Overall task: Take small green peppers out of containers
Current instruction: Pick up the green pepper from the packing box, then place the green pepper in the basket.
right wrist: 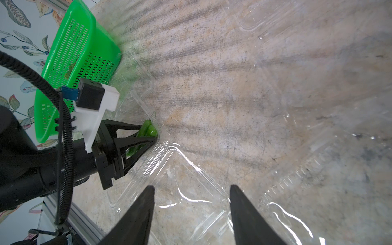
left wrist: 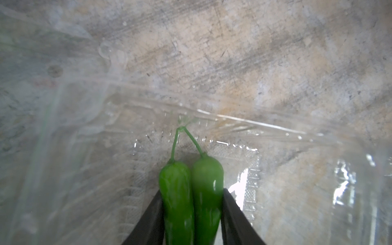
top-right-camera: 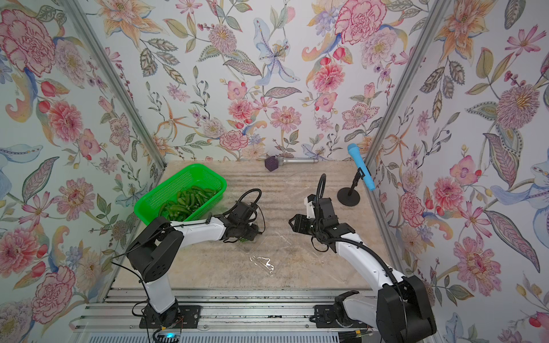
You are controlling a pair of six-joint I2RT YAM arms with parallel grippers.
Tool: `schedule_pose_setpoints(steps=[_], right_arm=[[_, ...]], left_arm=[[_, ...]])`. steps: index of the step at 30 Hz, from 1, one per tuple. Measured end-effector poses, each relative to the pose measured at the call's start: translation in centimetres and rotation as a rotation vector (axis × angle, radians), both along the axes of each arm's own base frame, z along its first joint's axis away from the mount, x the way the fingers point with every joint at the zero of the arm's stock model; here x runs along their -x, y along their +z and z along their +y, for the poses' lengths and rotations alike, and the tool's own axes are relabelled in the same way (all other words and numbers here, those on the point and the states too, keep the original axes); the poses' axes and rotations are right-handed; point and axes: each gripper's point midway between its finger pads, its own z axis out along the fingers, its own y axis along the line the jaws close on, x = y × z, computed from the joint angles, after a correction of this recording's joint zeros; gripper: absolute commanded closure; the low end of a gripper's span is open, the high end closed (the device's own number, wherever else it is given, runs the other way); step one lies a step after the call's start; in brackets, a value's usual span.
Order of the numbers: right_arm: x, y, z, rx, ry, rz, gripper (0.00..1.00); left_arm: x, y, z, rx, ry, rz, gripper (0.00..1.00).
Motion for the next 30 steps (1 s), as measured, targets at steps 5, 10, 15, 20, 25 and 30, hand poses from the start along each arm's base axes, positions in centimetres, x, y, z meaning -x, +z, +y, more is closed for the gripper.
schedule_pose_setpoints(steps=[5,10,15,20,25,30], right_arm=[[0.0,0.0,0.0,0.0,0.0,-0.001,0.42],[0.0,0.1,0.1,-0.003,0.002,-0.002,0.41],[-0.1,0.1,0.2,-0.007,0.006,-0.002,0.41],[-0.6,0.3,0.7,-0.017,0.017,-0.001,0.42],[-1.3,0.8,2.0,-0.029,0.049,-0.003,0.41],[-2.9,2.7,4.9,-0.053,0.119,-0.032,0.41]], left_arm=[[0.1,0.8,0.1,0.005,-0.001,-0.004,0.7],[-0.1,3.2,-0.3,0.049,-0.004,-0.045,0.71],[-0.2,5.0,-0.5,0.085,-0.008,-0.071,0.71],[-0.5,6.8,-0.1,0.117,0.001,-0.098,0.71],[-2.2,10.5,2.7,0.16,0.059,-0.16,0.71],[-4.8,13.6,8.3,0.162,0.167,-0.232,0.71]])
